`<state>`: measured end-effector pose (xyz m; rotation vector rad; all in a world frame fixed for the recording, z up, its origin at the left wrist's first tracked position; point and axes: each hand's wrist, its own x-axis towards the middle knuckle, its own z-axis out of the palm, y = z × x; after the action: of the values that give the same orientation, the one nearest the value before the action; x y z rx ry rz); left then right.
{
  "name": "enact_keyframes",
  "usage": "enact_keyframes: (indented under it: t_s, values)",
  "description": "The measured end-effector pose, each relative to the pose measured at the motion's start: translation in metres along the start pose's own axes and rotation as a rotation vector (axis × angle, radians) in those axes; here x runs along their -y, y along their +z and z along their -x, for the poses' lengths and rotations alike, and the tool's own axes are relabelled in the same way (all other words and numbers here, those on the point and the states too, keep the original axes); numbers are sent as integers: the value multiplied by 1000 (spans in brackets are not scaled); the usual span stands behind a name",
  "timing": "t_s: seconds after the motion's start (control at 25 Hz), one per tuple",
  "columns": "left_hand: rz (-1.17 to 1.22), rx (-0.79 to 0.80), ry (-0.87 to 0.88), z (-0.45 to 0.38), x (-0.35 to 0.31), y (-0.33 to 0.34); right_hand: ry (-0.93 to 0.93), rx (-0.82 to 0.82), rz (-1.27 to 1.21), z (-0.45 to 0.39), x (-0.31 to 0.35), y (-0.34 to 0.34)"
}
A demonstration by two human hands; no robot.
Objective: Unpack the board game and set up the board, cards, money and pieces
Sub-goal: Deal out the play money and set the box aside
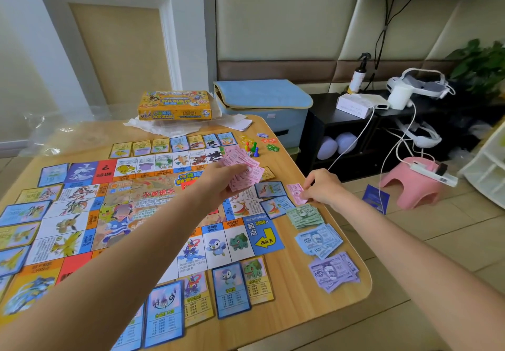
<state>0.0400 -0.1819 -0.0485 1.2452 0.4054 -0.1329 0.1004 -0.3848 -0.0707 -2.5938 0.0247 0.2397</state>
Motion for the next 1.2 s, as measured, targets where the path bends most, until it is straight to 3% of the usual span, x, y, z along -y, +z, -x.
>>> enact_keyframes:
  t_s: [0.16, 0.32, 0.44, 0.52, 0.96, 1.2]
  values:
    - [-16, 8, -1, 6, 2, 2, 3, 58, 61, 9, -2, -3]
    - [-25, 17, -9, 9, 2, -1, -95, -89, -136, 10, 14, -18]
    - [-13, 9, 12, 6, -3, -5, -267, 160, -464, 20, 59, -22]
    - [-7, 3, 49, 3, -9, -12, -329, 270, -498, 19, 87, -13]
    - [92, -157, 130, -44, -46, -121, -450, 405, -530, -50, 194, 70]
    - [137, -233, 220, -63, -67, -176, -407, 219, -607, -101, 240, 83]
